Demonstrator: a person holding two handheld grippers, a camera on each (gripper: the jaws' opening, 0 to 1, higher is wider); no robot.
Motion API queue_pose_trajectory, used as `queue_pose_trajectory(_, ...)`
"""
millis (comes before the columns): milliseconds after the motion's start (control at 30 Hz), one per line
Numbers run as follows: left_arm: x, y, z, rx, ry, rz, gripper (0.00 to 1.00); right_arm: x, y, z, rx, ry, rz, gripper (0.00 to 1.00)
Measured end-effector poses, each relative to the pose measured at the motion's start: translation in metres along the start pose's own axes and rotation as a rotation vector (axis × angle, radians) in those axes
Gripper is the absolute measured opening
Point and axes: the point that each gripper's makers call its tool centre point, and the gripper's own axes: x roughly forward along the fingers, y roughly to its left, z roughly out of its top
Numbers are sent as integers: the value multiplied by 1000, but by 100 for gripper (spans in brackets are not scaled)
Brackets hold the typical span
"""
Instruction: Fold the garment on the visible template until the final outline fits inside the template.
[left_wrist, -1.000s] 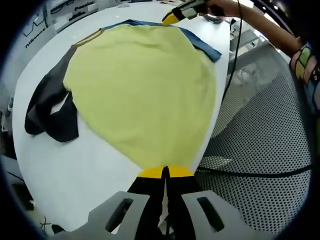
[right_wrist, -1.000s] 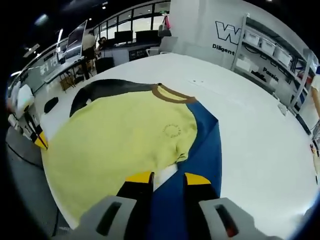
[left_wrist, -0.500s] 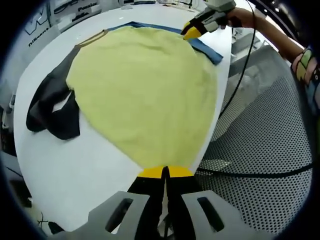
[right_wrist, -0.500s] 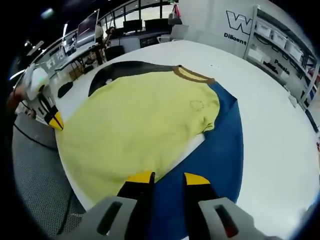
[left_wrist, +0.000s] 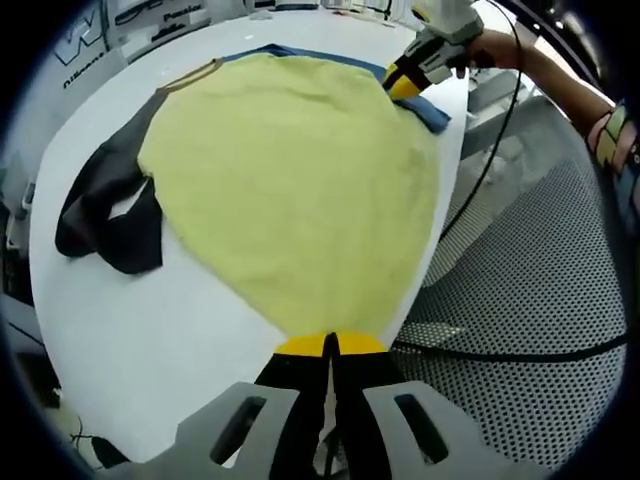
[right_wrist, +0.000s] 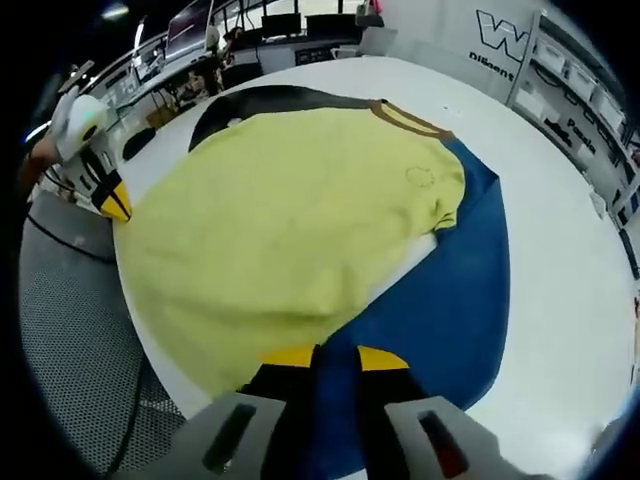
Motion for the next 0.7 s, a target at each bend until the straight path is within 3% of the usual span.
queue_pose_trajectory(333,0,0,0,-53,-34,19,0,-11,-12,-5,60,-8,-17,0)
queue_pose_trajectory(700,0,0,0,-62,-33,11,0,-22,-58,-31,83,53,-117,0)
